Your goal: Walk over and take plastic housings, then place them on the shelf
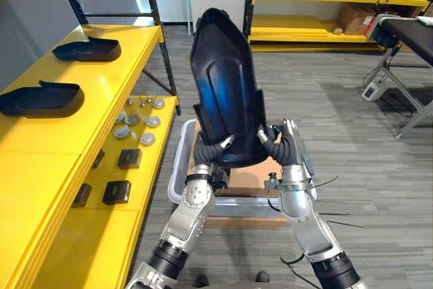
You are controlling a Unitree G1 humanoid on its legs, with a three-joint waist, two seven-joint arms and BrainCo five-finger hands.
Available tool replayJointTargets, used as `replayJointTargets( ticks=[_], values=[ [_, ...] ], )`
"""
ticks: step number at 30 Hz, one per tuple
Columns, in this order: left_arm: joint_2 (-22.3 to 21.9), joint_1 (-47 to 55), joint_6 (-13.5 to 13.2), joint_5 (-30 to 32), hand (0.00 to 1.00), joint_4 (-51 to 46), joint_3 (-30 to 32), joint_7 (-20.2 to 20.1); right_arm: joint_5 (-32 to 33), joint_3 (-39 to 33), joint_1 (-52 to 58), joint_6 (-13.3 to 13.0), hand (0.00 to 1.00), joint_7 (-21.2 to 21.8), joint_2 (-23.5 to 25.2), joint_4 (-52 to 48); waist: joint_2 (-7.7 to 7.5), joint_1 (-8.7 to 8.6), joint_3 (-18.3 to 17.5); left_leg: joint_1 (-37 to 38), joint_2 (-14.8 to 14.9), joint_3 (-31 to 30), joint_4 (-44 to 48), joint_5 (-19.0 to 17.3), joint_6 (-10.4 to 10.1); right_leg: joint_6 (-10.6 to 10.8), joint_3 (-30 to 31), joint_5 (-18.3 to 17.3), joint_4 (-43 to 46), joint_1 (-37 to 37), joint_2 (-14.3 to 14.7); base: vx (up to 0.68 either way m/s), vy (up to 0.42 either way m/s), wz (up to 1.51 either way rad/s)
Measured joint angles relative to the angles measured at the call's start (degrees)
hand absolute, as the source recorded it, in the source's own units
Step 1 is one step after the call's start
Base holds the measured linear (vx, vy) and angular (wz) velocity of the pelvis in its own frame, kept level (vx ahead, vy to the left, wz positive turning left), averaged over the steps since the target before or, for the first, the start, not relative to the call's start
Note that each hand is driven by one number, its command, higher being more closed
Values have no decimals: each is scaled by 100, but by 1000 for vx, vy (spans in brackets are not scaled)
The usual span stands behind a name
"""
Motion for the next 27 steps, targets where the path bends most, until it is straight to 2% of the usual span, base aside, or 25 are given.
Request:
replayJointTargets(
  ticks=[5, 8, 10, 13, 16, 18, 20, 23, 24, 27],
  values=[
    [-82, 274, 6, 404, 100, -164, 214, -155, 455, -287, -36, -71, 0, 177, -120, -303, -20, 11, -16, 30, 2, 0, 0, 0, 0, 0, -1, 0, 0, 34, 3, 0, 0, 0],
    [-175, 584, 7, 844, 100, -394, 309, -231, 1046, -957, -298, -345, 0, 229, -136, -788, -21, 14, -16, 56, 2, 0, -2, -1, 0, 1, 2, -1, 3, 56, 3, 0, 0, 0],
    [-175, 825, 8, 1109, 100, -422, 485, -232, 1696, -1709, -555, -618, 0, 210, -138, -1085, -23, 7, -18, 74, 6, 1, -14, -3, -2, 3, 5, -4, 3, 71, 7, -38, -16, -1],
    [-178, 1066, 14, 1213, 100, -431, 711, -237, 2358, -2510, -612, -892, 0, 209, -143, -1224, -25, 3, -19, 74, 6, 7, -40, -6, -2, 22, 18, -22, 3, 68, 7, -44, -16, -1],
    [-179, 1246, 16, 1281, 100, -513, 935, -277, 2887, -3156, -560, -952, 0, 197, -143, -1205, -25, 0, -19, 47, 6, 28, -41, -6, -2, 23, 39, -23, 3, 28, 7, -20, -7, -4],
    [-191, 1381, 15, 1331, 100, -703, 1048, -340, 3339, -3684, -371, -1121, 0, 193, -143, -902, -28, -2, -21, 10, 5, 40, -24, -6, -2, 23, 52, -21, 7, -15, 6, 0, 0, 0],
    [-201, 1484, 13, 1374, 100, -866, 1122, -345, 3686, -3965, -62, -1115, 0, 186, -134, -363, -29, -23, -22, 14, 4, 46, -6, -6, -2, 23, 52, -20, 7, -11, 5, 0, 0, 0],
    [-238, 1616, 10, 1382, 100, -1065, 1248, -361, 3884, -4131, 352, -1058, 0, 208, -95, 568, -27, -78, -22, 5, 5, 44, -4, -8, -3, 23, 51, -20, 4, -18, 6, 0, 0, 0],
    [-251, 1746, -7, 1382, 100, -1232, 1348, -371, 4054, -4177, 571, -932, 0, 258, -74, 1349, -26, -144, -21, -9, 6, 38, -4, -12, -3, 24, 51, -21, -2, -26, 6, 0, 0, 0],
    [-269, 1956, -64, 1376, 100, -1444, 1492, -449, 4395, -4473, 951, -621, 0, 424, 172, 2590, 2, -149, -17, -27, 7, 16, -5, -17, -1, 28, 53, -24, -8, -31, 6, 0, 0, 0]
  ],
)
